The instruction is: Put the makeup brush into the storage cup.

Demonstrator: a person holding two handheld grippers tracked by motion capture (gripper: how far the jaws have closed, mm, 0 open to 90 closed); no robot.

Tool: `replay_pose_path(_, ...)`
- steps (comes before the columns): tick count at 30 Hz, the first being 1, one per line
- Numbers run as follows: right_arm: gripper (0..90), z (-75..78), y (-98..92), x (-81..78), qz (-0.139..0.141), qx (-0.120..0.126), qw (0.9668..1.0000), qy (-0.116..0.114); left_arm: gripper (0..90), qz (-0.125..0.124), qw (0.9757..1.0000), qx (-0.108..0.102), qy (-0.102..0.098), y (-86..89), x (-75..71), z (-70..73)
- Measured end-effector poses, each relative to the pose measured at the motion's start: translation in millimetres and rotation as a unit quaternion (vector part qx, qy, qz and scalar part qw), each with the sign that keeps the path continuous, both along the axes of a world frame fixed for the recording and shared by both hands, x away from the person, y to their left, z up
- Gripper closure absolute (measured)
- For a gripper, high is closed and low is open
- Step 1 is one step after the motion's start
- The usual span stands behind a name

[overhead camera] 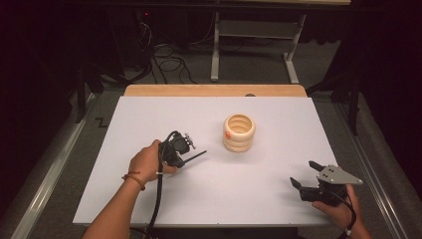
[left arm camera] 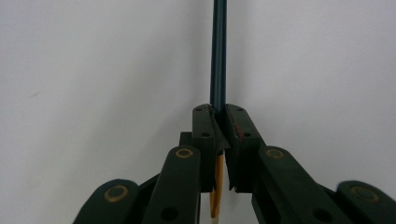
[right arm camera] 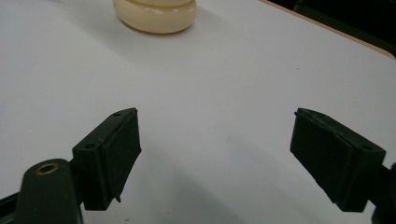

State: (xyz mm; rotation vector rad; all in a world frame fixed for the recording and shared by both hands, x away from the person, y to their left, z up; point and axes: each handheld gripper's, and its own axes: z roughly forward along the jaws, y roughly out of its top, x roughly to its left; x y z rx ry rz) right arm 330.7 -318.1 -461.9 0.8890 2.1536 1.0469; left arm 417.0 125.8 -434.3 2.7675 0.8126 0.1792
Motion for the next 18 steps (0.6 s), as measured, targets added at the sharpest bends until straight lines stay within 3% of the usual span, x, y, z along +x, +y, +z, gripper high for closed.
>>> replay_pose_path(3,17.0,0.4,0.3,-0.4,0.005,0.003,1.0,0.002,83.6,-0.014,0.9998,0.006,-0.013,-3.5,-2.9,5.3)
replay_pose_path(7,17.6,1.0,1.2,-1.4,0.009,0.012,0.9999,0.007,83.6,-0.026,0.9994,-0.003,-0.022,-7.6,-6.2,13.7)
replay_pose_path(12,19.1,1.9,2.9,-1.8,0.02,0.01,0.9997,0.012,83.6,-0.045,0.9987,-0.003,-0.026,-13.8,-9.6,19.3)
replay_pose_path(18,22.0,5.3,5.2,-1.5,0.039,0.025,0.9987,0.021,83.6,-0.067,0.9973,-0.012,-0.028,-22.9,-14.1,22.7)
